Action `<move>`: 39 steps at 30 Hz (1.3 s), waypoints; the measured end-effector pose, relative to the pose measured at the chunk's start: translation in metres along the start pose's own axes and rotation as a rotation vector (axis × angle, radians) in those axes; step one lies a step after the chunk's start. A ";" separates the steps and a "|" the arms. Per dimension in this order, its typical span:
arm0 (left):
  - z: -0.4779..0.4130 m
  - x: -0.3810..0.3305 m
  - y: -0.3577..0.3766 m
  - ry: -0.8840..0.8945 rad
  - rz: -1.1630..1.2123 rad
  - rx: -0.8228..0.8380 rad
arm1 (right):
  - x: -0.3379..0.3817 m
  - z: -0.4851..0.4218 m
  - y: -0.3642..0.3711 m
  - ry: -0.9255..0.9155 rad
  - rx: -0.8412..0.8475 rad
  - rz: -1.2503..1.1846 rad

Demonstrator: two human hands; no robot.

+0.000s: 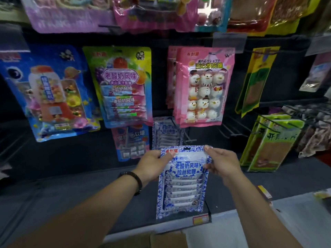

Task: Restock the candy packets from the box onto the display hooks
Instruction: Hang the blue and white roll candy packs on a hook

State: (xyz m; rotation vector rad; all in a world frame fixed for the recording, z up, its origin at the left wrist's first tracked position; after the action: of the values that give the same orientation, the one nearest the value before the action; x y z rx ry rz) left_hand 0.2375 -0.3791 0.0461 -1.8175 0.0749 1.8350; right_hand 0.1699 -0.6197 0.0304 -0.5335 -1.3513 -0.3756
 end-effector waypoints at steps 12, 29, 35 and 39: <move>-0.043 0.017 0.020 -0.004 0.031 -0.103 | -0.021 -0.037 0.025 -0.054 -0.220 -0.004; -0.125 0.035 0.022 -0.096 0.179 -0.286 | -0.029 -0.039 0.056 -0.023 0.017 0.259; -0.139 0.028 0.020 -0.136 0.165 -0.355 | -0.032 -0.037 0.075 -0.116 0.178 0.364; -0.133 0.033 0.010 -0.136 0.095 -0.364 | -0.027 -0.025 0.081 -0.117 0.282 0.471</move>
State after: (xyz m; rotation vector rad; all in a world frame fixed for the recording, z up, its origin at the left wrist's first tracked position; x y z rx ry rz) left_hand 0.3563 -0.4311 0.0009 -1.9471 -0.2425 2.1451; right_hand 0.2291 -0.5683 -0.0107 -0.6221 -1.3153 0.2309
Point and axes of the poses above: each hand's wrist, its own z-axis away from the middle knuckle, its own y-axis out of the palm, x = y × z, the point moved 2 cm from there along -z, towards the middle knuckle, and after that the axes turned 7 degrees about z, right-handed, at the moved point
